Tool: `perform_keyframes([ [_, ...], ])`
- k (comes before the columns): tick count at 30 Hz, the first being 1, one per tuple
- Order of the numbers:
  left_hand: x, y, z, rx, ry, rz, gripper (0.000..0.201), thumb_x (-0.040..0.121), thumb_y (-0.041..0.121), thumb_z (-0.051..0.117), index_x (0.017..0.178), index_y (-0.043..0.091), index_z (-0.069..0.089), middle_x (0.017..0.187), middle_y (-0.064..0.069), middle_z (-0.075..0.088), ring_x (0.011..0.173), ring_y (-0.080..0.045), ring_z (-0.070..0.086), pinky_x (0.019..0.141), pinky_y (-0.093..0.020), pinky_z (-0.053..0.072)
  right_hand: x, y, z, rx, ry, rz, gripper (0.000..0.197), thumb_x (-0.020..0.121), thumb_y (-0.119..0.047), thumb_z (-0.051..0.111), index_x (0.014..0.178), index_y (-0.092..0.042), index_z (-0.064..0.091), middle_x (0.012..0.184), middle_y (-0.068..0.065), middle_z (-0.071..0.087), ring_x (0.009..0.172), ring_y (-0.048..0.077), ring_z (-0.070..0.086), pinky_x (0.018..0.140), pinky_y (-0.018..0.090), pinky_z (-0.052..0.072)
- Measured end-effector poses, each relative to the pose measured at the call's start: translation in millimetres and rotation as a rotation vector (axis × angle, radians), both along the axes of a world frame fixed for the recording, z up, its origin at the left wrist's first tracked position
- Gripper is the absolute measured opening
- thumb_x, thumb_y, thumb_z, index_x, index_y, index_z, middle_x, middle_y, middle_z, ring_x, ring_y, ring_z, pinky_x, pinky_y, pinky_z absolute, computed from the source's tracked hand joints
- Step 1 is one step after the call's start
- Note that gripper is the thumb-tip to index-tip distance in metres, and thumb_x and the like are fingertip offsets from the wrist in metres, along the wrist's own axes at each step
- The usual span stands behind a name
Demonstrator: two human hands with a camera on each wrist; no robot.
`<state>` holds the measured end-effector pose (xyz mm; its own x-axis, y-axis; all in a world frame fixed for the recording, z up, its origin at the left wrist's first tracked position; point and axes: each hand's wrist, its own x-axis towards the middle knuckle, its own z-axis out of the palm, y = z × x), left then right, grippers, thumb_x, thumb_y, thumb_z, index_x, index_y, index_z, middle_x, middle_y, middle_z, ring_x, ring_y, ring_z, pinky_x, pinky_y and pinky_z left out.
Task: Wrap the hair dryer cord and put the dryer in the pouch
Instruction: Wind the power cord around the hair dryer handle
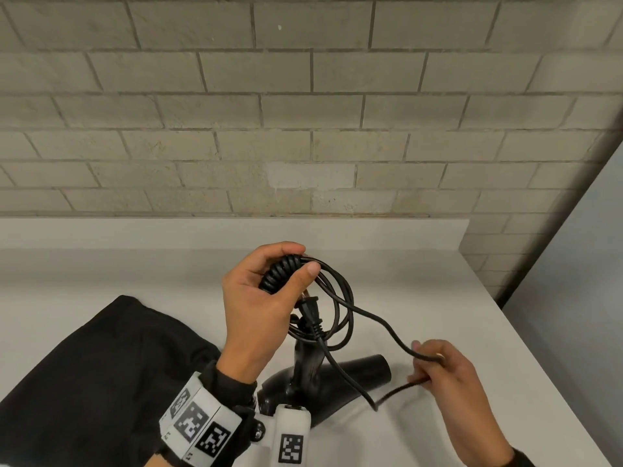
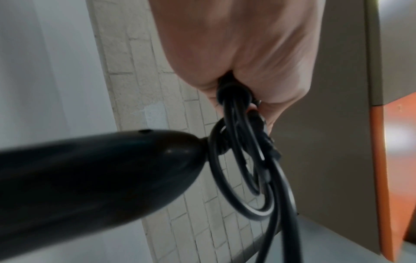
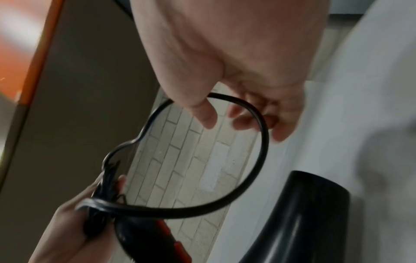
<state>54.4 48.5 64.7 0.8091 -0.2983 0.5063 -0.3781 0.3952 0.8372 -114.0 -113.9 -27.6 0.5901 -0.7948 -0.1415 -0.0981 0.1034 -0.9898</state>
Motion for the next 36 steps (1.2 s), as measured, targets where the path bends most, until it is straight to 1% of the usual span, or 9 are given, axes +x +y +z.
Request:
perform_keyframes([
  [2,-0.6,0.4,0.7,0.029,-0.025,0.036,0.024,0.074,0.005,0.08,0.092,0.021,0.073,0.087,-0.004,0.076,0.082,-0.018,0.072,0.071,-0.024,0.058,2.3,9.6,8.5,-0.222,0.093,-0.089,0.038,0.08,-0.003,0.077,0.106,-0.017,0.052,0.104,0.004,0.057,0.097,0.024,0.056,0.091,0.04,0.045],
  [4,-2.1,0.1,1.8,0.049,-0.037,0.069,0.023,0.075,0.009,0.08,0.092,0.022,0.073,0.088,-0.002,0.075,0.083,-0.018,0.072,0.072,-0.027,0.058,2.4,31.4,29.9,-0.58,-0.053,-0.207,0.051,0.074,0.0,0.073,0.112,-0.019,0.045,0.116,0.005,0.05,0.107,0.022,0.049,0.095,0.035,0.041],
  [8,-6.8,-3.0,1.8,0.077,-0.041,0.103,0.021,0.076,0.009,0.08,0.092,0.021,0.073,0.087,0.001,0.075,0.081,-0.016,0.072,0.07,-0.028,0.059,8.4,73.4,59.0,-0.972,-0.323,-0.01,0.031,0.068,-0.02,0.061,0.098,-0.014,0.054,0.094,0.0,0.055,0.09,0.017,0.054,0.079,0.028,0.044],
  [12,-9.7,-3.3,2.7,0.11,-0.089,0.117,0.02,0.078,0.009,0.08,0.093,0.02,0.073,0.087,0.005,0.075,0.081,-0.013,0.071,0.072,-0.028,0.058,26.3,85.3,51.8,-1.085,-0.082,0.199,0.028,0.086,-0.049,0.059,0.103,-0.027,0.062,0.079,-0.019,0.056,0.076,-0.001,0.05,0.065,0.016,0.046],
  [21,6.0,6.6,-1.1,0.105,-0.069,0.152,0.017,0.082,0.011,0.078,0.096,0.019,0.072,0.079,-0.001,0.069,0.059,-0.013,0.059,0.06,-0.028,0.053,0.5,53.1,40.6,-0.981,-0.169,0.423,0.014,0.096,-0.041,0.052,0.102,-0.031,0.06,0.087,-0.025,0.051,0.078,-0.003,0.05,0.069,0.009,0.041],
  [28,6.4,8.3,-2.9,0.104,-0.061,0.13,0.016,0.084,0.008,0.075,0.094,0.019,0.071,0.075,-0.003,0.067,0.049,-0.02,0.055,0.051,-0.023,0.05,-37.1,-3.1,-18.3,-1.207,0.362,0.792,0.03,0.091,-0.067,0.042,0.1,-0.046,0.062,0.086,-0.019,0.055,0.079,-0.002,0.05,0.071,0.014,0.044],
  [31,3.2,5.3,-2.7,0.111,-0.067,0.106,0.016,0.085,0.008,0.075,0.094,0.02,0.07,0.075,0.0,0.067,0.049,-0.019,0.056,0.051,-0.021,0.051,-35.2,0.2,-24.5,-1.08,0.42,0.776,0.011,0.092,-0.041,0.055,0.092,-0.037,0.065,0.08,-0.015,0.052,0.083,0.004,0.053,0.074,0.021,0.047],
  [33,0.8,3.6,-2.2,0.12,-0.069,0.089,0.016,0.085,0.008,0.075,0.094,0.02,0.07,0.075,0.0,0.068,0.049,-0.018,0.056,0.052,-0.021,0.051,-28.8,9.1,-12.9,-1.038,0.387,0.728,0.005,0.09,-0.038,0.059,0.088,-0.036,0.064,0.079,-0.019,0.05,0.079,0.0,0.053,0.072,0.017,0.048],
  [36,-1.5,2.1,-1.6,0.133,-0.078,0.08,0.016,0.084,0.008,0.075,0.094,0.018,0.07,0.075,-0.001,0.068,0.048,-0.017,0.056,0.052,-0.021,0.051,-17.2,31.1,23.5,-1.113,0.002,0.422,0.003,0.088,-0.032,0.063,0.087,-0.031,0.066,0.079,-0.022,0.053,0.072,-0.002,0.05,0.065,0.011,0.042],
])
